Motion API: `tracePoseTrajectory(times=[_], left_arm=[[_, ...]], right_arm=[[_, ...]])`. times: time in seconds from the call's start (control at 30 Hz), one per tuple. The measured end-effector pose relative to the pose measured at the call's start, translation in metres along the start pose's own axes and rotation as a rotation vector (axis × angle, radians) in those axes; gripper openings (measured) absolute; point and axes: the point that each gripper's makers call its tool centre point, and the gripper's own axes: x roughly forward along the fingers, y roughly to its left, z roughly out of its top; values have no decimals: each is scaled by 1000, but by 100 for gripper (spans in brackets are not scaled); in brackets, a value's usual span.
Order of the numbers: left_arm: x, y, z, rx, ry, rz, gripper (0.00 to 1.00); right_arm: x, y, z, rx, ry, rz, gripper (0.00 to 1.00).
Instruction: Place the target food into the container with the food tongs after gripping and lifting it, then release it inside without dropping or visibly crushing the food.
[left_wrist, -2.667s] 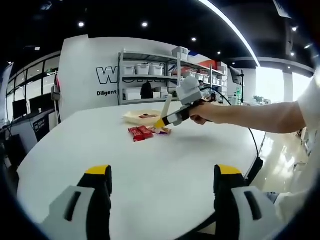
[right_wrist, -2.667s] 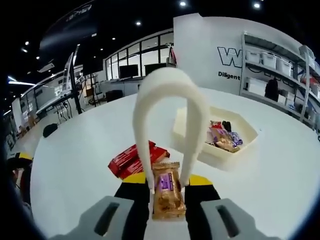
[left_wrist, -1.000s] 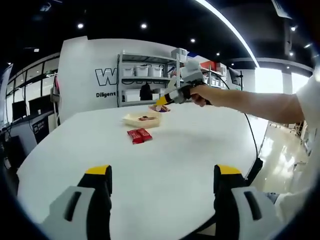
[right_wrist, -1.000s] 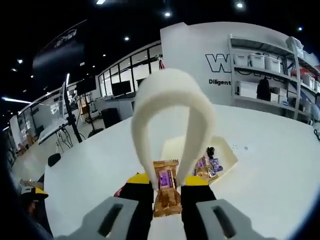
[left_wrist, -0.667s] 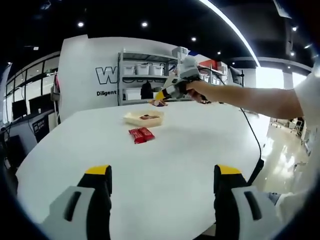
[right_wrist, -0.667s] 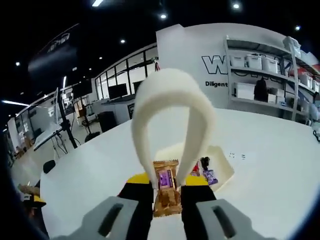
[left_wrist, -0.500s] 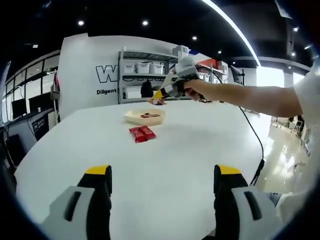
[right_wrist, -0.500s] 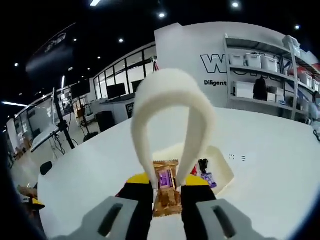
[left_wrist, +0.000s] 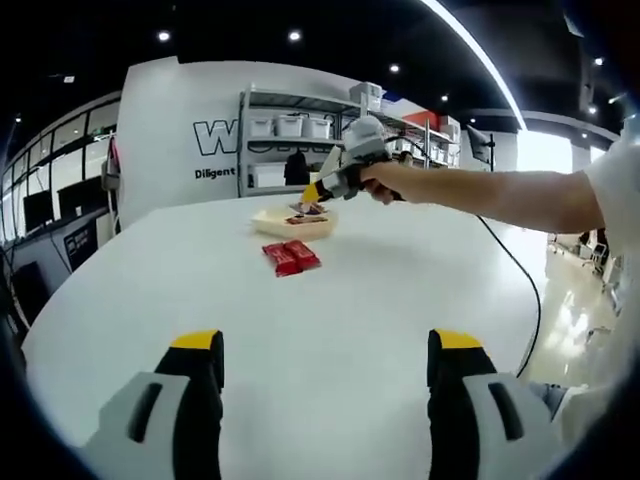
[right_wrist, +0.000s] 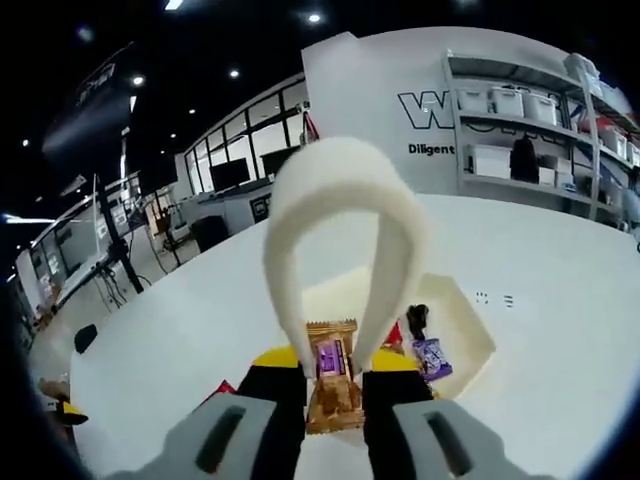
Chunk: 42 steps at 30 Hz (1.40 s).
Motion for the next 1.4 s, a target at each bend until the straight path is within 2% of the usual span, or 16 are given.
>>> tracePoseTrajectory(times=[0.2, 0.83, 1.4], left_arm=[[5, 1, -3, -2, 10, -4, 82], [16, 9, -11, -10, 35, -5, 82], [18, 11, -13, -19, 37, -5, 82]], right_arm=[[15, 1, -12, -19, 32, -5, 14], [36, -13, -16, -14, 33, -21, 15], [37, -13, -15, -25, 15, -27, 16]])
